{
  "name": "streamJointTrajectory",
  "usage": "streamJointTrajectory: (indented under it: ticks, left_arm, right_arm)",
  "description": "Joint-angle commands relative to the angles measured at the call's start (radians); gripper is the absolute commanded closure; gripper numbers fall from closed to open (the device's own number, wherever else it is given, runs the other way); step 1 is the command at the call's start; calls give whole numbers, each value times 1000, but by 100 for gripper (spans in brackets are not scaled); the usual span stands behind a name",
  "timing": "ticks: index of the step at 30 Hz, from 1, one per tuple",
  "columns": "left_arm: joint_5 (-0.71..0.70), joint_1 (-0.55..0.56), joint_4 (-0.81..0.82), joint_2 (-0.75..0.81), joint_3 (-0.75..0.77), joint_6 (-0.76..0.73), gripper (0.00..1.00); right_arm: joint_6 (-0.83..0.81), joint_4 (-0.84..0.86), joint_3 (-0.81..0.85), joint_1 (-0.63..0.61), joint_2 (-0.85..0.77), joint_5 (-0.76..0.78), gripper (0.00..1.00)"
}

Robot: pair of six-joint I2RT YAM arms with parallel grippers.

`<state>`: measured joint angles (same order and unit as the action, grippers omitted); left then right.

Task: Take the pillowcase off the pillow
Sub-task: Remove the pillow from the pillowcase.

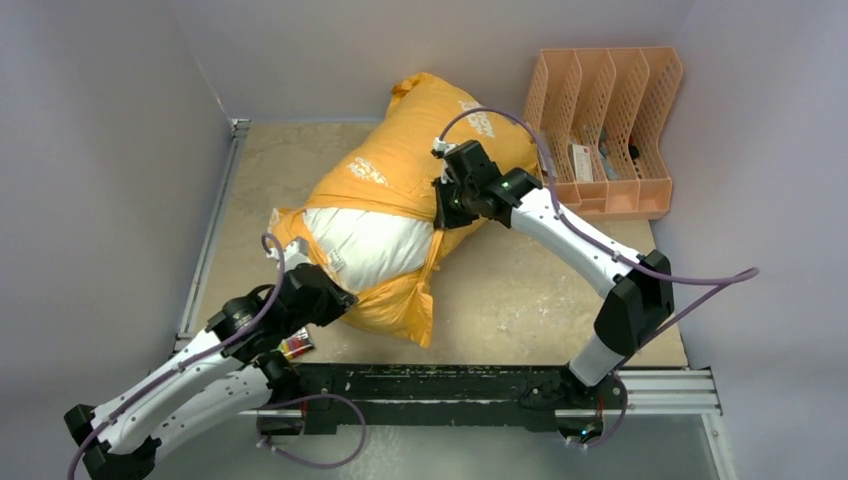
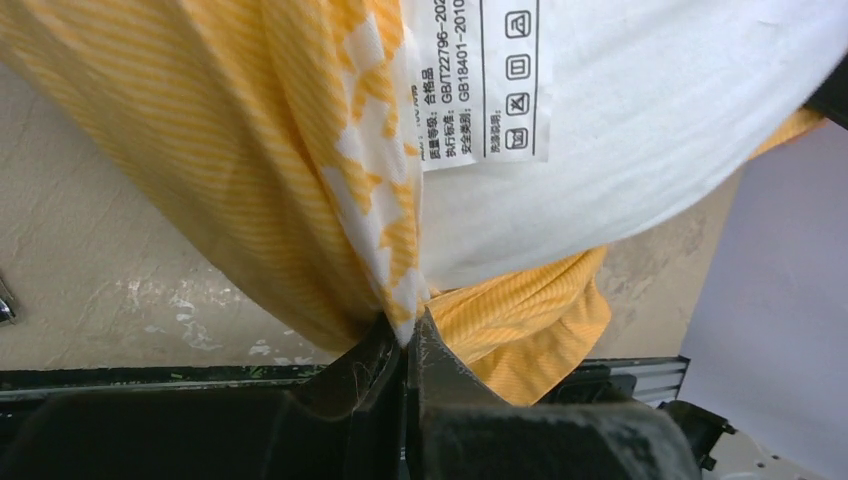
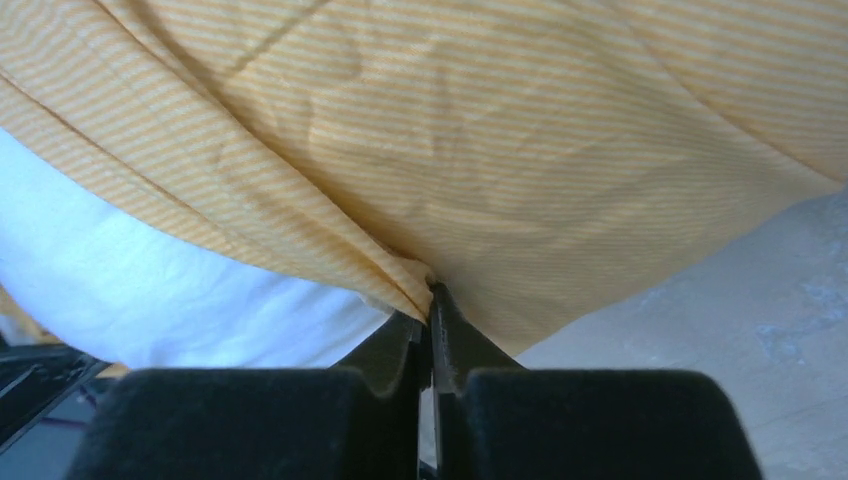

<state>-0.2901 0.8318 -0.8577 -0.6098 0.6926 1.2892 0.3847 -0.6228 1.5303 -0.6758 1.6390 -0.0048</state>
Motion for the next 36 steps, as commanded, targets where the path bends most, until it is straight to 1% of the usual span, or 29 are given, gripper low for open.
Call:
streamJointTrajectory:
  ticks: [1,2,3,4,6,9,11,13,14,16,17,19,20,21,22,23,25,26,27,28,29,30,31,32,34,35,36]
  left_arm:
    - [13,1,-74,-71,-32,-45,100]
    - [6,0,-45,-83,-28,-52,100]
    - [1,0,-15,-94,-28,-58,100]
    - [2,0,13,-105,-29,-63,100]
    - [22,1,86,-126,-45,-69,100]
    - [57,1,174,-136,-72,-68,100]
    - [67,1,193,-133,-83,-67,100]
    - [66,0,189,-120,-86,-71,100]
    - [61,0,186,-114,-88,-71,100]
    - [53,1,186,-103,-92,-70,100]
    - [55,1,191,-101,-92,-68,100]
    - [61,0,211,-99,-97,-67,100]
    - [66,1,221,-101,-101,-69,100]
    - [73,1,229,-102,-108,-71,100]
    - [80,1,235,-103,-112,-72,100]
    - [88,1,238,-101,-120,-73,100]
    - [94,1,230,-87,-131,-72,100]
    - [88,1,228,-77,-137,-70,100]
    - [82,1,223,-63,-142,-66,100]
    - [76,1,217,-52,-142,-63,100]
    - [71,0,209,-44,-143,-60,100]
    - [68,0,200,-37,-142,-57,100]
    - [64,1,189,-33,-142,-55,100]
    - [62,1,182,-31,-143,-54,100]
    - [59,2,165,-28,-148,-53,100]
    - [56,1,155,-28,-151,-52,100]
    - [54,1,139,-28,-155,-53,100]
  right_arm:
    - [-12,21,-40,53,-64,-66,86]
    - [4,24,-49,52,-104,-96,73]
    - [22,32,-57,50,-136,-134,65]
    - [43,44,-65,48,-165,-174,60]
    - [121,97,-111,29,-223,-238,45]
    - [238,190,-197,-54,-279,-230,32]
    - [299,259,-241,-152,-292,-185,29]
    - [376,315,-276,-217,-288,-126,28]
    - [420,379,-302,-244,-292,-93,28]
    - [473,514,-375,-292,-300,-73,29]
    - [493,519,-384,-306,-290,-51,29]
    - [521,471,-369,-332,-249,37,28]
    - [538,451,-367,-343,-223,103,26]
    - [569,425,-368,-353,-192,212,25]
    - [598,423,-377,-360,-169,286,22]
    - [635,440,-391,-361,-144,321,19]
    - [635,525,-408,-361,-91,318,13]
    - [635,568,-404,-354,-57,312,13]
    - [646,570,-377,-347,-23,303,17]
    - [656,544,-333,-344,11,303,28]
    - [675,487,-281,-343,32,336,48]
    - [676,465,-234,-343,34,384,68]
    - [637,486,-208,-343,18,429,90]
    - [595,516,-192,-342,-4,485,100]
    - [484,566,-145,-333,-55,575,100]
    - [414,572,-94,-324,-72,603,100]
    - [378,561,-52,-297,-86,611,100]
